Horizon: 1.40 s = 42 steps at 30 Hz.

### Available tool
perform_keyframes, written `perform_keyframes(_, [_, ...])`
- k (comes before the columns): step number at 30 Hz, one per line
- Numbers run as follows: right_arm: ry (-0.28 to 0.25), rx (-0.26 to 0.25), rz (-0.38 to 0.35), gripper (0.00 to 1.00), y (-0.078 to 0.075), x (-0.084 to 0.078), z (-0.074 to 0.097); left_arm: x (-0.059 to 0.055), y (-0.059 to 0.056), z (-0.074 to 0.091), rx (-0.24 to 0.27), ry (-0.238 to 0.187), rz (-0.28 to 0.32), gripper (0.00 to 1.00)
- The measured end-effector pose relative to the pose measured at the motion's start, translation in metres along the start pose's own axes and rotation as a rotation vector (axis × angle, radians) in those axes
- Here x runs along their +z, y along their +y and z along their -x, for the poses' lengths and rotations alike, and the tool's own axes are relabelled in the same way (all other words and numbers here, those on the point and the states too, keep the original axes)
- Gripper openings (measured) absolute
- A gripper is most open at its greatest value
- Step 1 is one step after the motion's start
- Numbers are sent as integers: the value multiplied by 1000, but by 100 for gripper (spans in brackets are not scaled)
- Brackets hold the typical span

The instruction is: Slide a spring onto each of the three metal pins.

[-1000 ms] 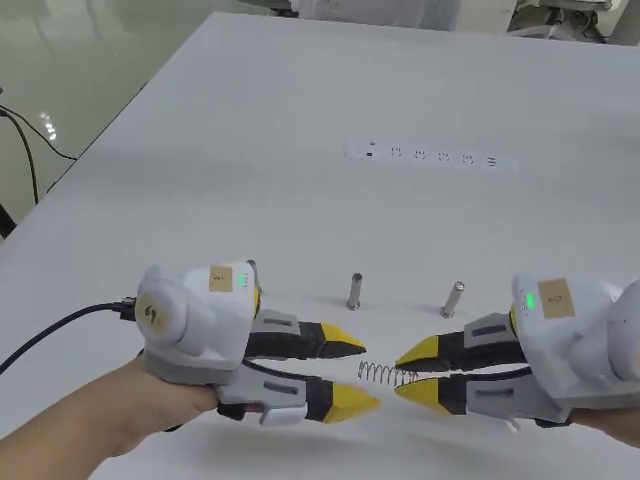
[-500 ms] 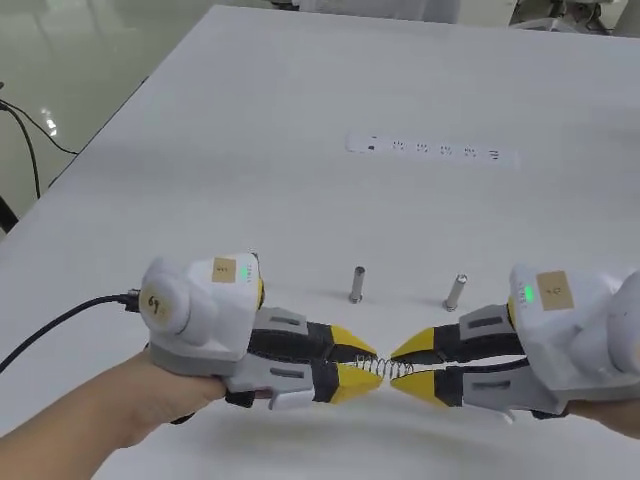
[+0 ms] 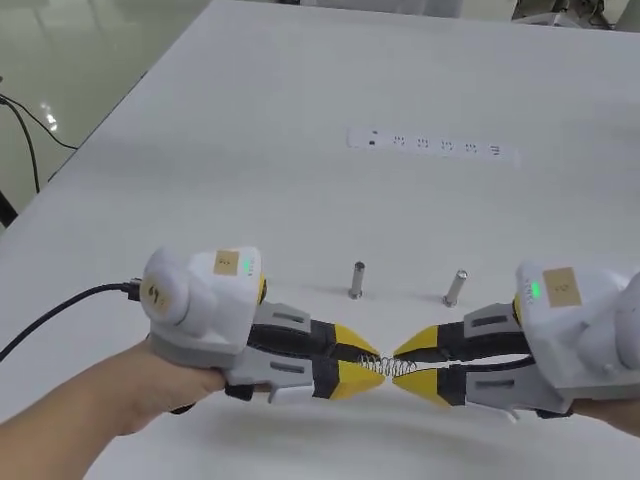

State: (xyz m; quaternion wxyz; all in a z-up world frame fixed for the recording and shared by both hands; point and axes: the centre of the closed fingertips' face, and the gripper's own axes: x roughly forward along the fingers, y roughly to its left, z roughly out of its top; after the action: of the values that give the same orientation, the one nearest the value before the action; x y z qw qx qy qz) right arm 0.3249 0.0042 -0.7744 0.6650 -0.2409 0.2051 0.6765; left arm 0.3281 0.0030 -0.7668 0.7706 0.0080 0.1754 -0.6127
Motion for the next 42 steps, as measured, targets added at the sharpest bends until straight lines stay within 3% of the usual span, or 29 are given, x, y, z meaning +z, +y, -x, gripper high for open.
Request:
perform_keyframes(7, [5,2,-38,14,2,-6,3,1,0,-1,-15,3,5,2])
perform_keyframes(24, [8,10,-21,7,4,-8,5,-5,-3,1,-26,23,16,2])
perform_keyframes(33, [9,5,19,7,2,6,12,-11,-2,-1,-12,46,9,2])
perform_keyframes(38, [-26,11,19,7,0,21,13,-12,-1,-1,-9,57,-3,2])
perform_keyframes(42, [-95,15,-20,7,-1,35,13,-13,-1,-3,-8,65,-12,2])
